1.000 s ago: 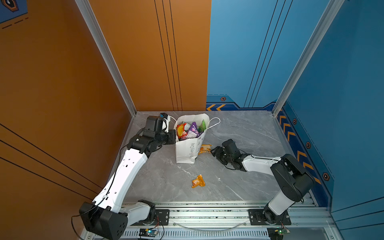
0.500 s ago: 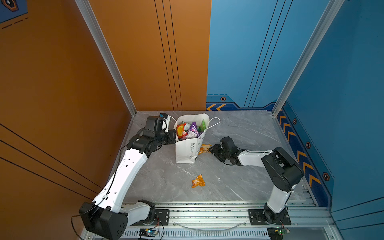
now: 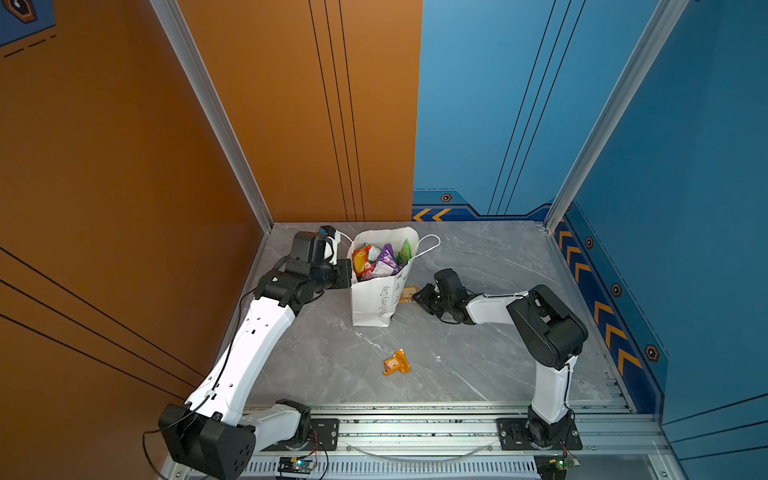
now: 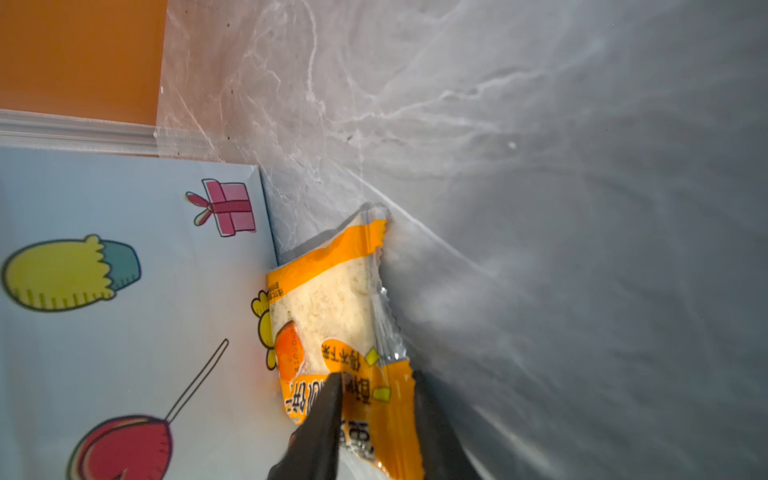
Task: Place the snacks into the paper bag
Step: 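Close the right gripper on the yellow bread packet's end and lift, then carry the yellow bread packet up and over the paper bag opening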
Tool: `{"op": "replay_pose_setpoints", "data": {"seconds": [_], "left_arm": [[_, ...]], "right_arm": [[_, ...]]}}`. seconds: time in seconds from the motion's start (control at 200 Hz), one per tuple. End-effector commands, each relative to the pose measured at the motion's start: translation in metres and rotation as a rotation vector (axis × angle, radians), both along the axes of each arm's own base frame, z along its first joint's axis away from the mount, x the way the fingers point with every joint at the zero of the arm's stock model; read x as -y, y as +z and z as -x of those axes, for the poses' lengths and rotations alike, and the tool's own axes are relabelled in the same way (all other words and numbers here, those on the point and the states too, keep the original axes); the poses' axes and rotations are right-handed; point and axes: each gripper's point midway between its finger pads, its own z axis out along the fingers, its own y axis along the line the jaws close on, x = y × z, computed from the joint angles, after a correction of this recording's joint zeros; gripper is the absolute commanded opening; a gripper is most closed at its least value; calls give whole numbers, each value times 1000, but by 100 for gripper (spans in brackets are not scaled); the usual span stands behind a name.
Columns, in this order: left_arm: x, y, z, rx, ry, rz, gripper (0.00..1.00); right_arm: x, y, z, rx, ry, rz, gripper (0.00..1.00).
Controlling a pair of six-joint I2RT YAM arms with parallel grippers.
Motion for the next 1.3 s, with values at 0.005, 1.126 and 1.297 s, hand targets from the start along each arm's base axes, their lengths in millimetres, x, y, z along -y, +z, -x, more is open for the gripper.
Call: {"op": "replay_pose_setpoints", "data": {"seconds": [0.005, 1.126, 1.297], "left_arm": [[1, 27, -4, 116, -13, 3, 0], [-1, 24, -5, 113, -3, -13, 0], [-1, 24, -5, 112, -3, -11, 0]], "right_arm": [[0, -9, 1, -14, 11, 8, 19], [48, 40, 69, 95, -20, 105, 0], [57, 43, 83, 107, -27, 136, 0]]}}
